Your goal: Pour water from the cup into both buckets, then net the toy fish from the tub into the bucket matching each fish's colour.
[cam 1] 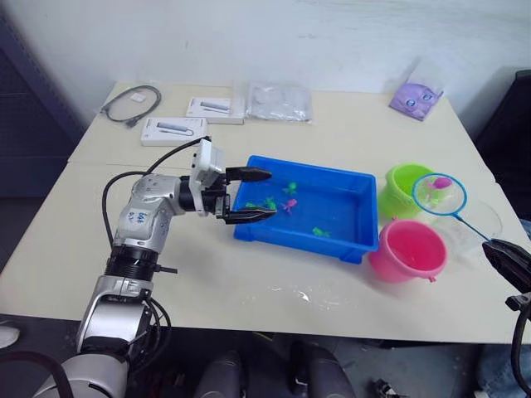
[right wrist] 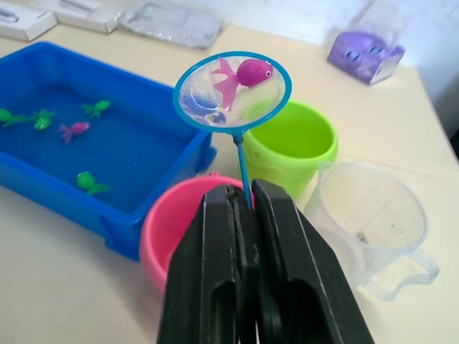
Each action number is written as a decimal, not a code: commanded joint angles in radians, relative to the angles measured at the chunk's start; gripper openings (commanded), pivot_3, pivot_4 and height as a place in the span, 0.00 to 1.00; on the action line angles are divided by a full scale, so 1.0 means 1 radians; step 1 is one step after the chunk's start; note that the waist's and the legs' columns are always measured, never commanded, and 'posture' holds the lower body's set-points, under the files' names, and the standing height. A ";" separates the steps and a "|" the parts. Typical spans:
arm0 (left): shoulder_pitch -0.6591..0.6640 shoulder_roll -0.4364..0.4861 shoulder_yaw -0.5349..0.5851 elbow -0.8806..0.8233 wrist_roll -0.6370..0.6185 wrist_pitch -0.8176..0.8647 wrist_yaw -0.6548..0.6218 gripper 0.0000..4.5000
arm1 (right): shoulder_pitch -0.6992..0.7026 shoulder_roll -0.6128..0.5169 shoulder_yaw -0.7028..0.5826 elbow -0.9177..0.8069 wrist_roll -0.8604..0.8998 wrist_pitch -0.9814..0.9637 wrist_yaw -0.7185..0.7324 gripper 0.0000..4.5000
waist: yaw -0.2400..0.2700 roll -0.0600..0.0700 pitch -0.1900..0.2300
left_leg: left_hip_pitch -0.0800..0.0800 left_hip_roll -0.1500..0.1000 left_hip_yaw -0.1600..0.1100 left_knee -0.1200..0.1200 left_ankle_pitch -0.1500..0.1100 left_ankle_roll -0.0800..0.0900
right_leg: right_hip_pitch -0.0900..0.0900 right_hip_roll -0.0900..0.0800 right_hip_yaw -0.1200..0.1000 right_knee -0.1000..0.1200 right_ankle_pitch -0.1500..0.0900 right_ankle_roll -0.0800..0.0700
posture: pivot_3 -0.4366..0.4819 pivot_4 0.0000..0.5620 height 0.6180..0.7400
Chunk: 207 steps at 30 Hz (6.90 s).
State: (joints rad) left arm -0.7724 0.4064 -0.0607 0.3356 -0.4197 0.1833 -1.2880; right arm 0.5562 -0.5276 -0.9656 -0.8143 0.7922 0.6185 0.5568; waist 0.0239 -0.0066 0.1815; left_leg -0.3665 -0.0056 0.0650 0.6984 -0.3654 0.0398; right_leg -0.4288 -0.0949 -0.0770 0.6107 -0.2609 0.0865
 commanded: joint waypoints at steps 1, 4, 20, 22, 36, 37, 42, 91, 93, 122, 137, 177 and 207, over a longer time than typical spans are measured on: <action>0.007 -0.001 -0.006 -0.018 0.012 -0.023 -0.011 0.98 | 0.038 0.049 0.067 0.054 -0.188 -0.209 0.047 0.00 | 0.000 0.000 0.000 | 0.000 0.000 0.000 0.000 0.000 0.000 | 0.000 0.000 0.000 0.000 0.000 0.000 | 0.48 0.27 1.00; 0.022 -0.002 -0.006 -0.034 0.011 -0.014 -0.002 0.98 | 0.080 0.062 0.153 0.145 -0.399 -0.432 0.089 0.00 | 0.000 0.001 -0.001 | 0.000 -0.002 0.001 0.000 0.000 0.001 | 0.000 0.000 0.000 0.000 0.000 0.000 | 0.48 0.27 1.00; 0.066 0.002 -0.008 -0.089 0.007 0.011 0.026 0.98 | 0.093 0.106 0.184 0.383 -0.960 -1.052 -0.138 0.00 | -0.001 0.002 -0.001 | 0.001 -0.001 0.001 0.001 0.000 0.000 | 0.000 -0.001 0.001 0.001 0.000 0.000 | 0.48 0.27 1.00; 0.070 0.002 -0.006 -0.094 0.013 0.006 0.037 0.98 | 0.104 0.085 0.174 0.383 -1.028 -1.103 -0.162 0.00 | -0.001 0.002 -0.001 | 0.001 -0.001 0.001 0.001 0.001 0.000 | 0.000 -0.001 0.001 0.000 0.000 0.000 | 0.48 0.27 1.00; 0.056 -0.023 -0.008 -0.045 0.028 -0.054 0.049 0.98 | 0.154 0.054 0.105 0.499 -1.523 -1.325 -0.552 0.00 | -0.001 0.002 -0.001 | 0.004 -0.001 0.003 0.000 0.001 -0.001 | 0.001 -0.001 0.003 0.000 -0.001 -0.002 | 0.48 0.27 1.00; 0.050 -0.023 -0.007 -0.033 0.032 -0.062 0.046 0.98 | 0.157 0.060 0.116 0.494 -1.535 -1.324 -0.566 0.00 | -0.001 0.002 -0.001 | 0.004 -0.001 0.003 0.000 0.001 -0.001 | 0.001 -0.001 0.003 0.000 -0.001 -0.002 | 0.48 0.27 1.00; 0.037 -0.030 -0.004 -0.005 0.035 -0.083 0.046 0.98 | 0.171 0.068 0.147 0.463 -1.624 -1.331 -0.638 0.00 | -0.006 0.002 -0.001 | 0.008 0.000 0.004 0.000 0.001 -0.003 | 0.003 0.000 0.004 0.001 -0.002 -0.004 | 0.48 0.27 1.00; 0.155 0.089 0.135 -0.038 0.033 -0.115 0.163 0.98 | -0.193 -0.155 0.662 0.194 -0.421 -0.619 -0.187 0.00 | -0.027 0.001 -0.001 | 0.013 0.002 0.004 0.000 0.002 -0.004 | 0.003 -0.001 0.006 0.010 -0.005 -0.008 | 0.48 0.27 1.00; 0.172 0.114 0.166 -0.036 0.028 -0.119 0.181 0.98 | -0.310 -0.179 0.738 0.160 -0.321 -0.407 -0.190 0.00 | -0.025 0.001 -0.001 | 0.013 0.002 0.003 0.000 0.002 -0.004 | 0.003 -0.002 0.005 0.010 -0.005 -0.008 | 0.48 0.27 1.00; 0.444 0.221 0.185 -0.388 0.020 -0.012 0.274 0.98 | -1.101 -0.357 1.233 0.636 -0.668 -0.043 0.253 0.00 | -0.026 0.001 -0.001 | 0.006 0.001 0.000 -0.001 0.001 -0.004 | 0.000 -0.005 -0.001 0.005 -0.004 -0.008 | 0.48 0.27 1.00; 0.473 0.231 0.186 -0.440 0.005 0.020 0.286 0.98 | -1.075 -0.221 1.131 0.614 -0.634 0.042 0.230 0.00 | -0.026 0.001 -0.001 | 0.006 0.001 0.000 -0.001 0.000 -0.005 | 0.000 -0.005 -0.001 0.005 -0.004 -0.008 | 0.48 0.27 1.00; 0.140 0.012 -0.027 -0.153 0.011 -0.081 0.038 0.98 | 0.013 0.070 0.015 0.004 -0.291 -0.085 0.168 0.00 | -0.004 0.001 -0.001 | 0.009 0.000 0.003 -0.005 0.000 -0.003 | 0.003 -0.001 0.003 0.000 -0.003 -0.004 | 0.48 0.27 1.00; 0.190 0.006 -0.048 -0.213 0.036 -0.099 0.056 0.98 | 0.129 0.180 0.292 0.399 -1.667 -1.264 -0.630 0.00 | -0.007 0.002 -0.001 | 0.011 0.001 0.003 -0.005 0.001 -0.006 | 0.003 -0.001 0.004 0.002 -0.005 -0.007 | 0.48 0.27 1.00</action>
State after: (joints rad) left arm -0.5818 0.4118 -0.1040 0.1552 -0.3885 0.1086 -1.2271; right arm 0.6699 -0.3493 -0.6636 -0.4176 -0.8545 -0.6622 -0.0301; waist 0.0173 -0.0049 0.1800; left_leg -0.3556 -0.0048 0.0682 0.6932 -0.3646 0.0336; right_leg -0.4260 -0.0958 -0.0730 0.6129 -0.2655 0.0790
